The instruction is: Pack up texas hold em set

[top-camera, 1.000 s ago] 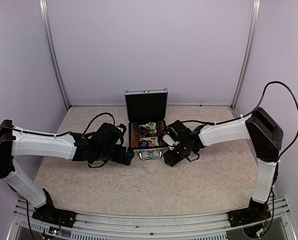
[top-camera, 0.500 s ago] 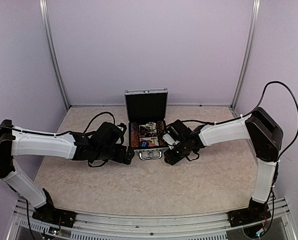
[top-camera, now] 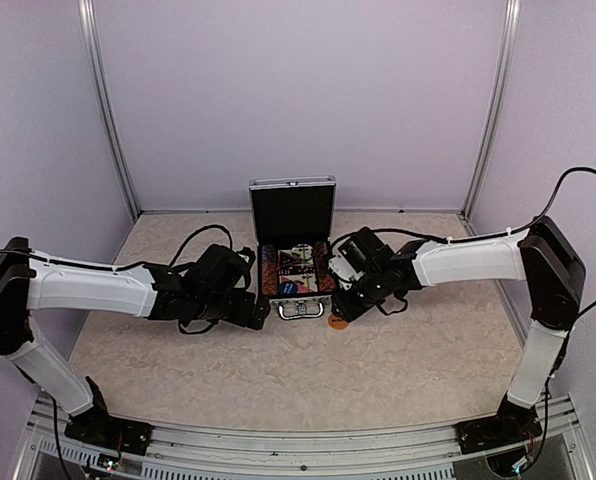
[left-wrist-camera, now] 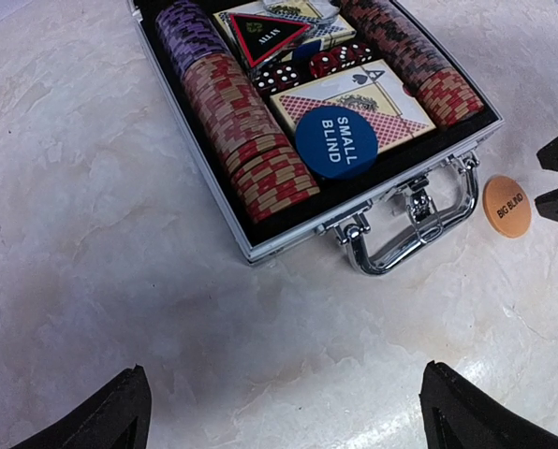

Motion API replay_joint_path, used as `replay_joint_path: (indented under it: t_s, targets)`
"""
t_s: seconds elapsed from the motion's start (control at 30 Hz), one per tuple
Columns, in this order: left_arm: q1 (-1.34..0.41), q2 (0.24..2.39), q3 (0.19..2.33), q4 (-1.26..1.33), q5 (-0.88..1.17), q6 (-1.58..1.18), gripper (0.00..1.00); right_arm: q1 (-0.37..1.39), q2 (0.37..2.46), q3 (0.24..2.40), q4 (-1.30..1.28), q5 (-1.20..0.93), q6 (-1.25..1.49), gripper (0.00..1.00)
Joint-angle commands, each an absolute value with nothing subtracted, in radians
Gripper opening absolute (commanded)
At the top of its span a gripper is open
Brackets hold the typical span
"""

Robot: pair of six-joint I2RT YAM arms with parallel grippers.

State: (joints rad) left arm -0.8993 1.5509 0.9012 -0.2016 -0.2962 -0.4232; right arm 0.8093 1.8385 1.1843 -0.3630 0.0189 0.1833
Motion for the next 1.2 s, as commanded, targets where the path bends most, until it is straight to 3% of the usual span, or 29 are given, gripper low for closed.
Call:
replay_joint_path:
  t_s: [0.0,0.1,0.33,0.6,0.9,1.17]
  targets:
    - [-0.906,1.564,0.939,-0.198,-0.304,-0.436,0.99,0.831,1.762,1.213,-0.405,0.011,0.178,0.40]
    - [-0.907,1.570,0.940,-0.195,-0.301,-0.438,0.99,0.833,1.758,1.216,-0.402,0.013,0.178,0.42]
    - [-0.914,1.576,0.937,-0.198,-0.303,-0.444,0.99,0.834,1.837,1.189,-0.399,0.011,0.205,0.63]
    - [-0.917,1.575,0.931,-0.194,-0.303,-0.449,0.99,0.832,1.907,1.202,-0.397,0.017,0.215,0.72]
    - [-0.920,1.561,0.910,-0.193,-0.311,-0.454,0.99,0.822,1.956,1.207,-0.394,0.003,0.217,0.72]
    - [-0.920,1.553,0.896,-0.186,-0.313,-0.457,0.99,0.819,1.985,1.214,-0.394,0.002,0.218,0.61]
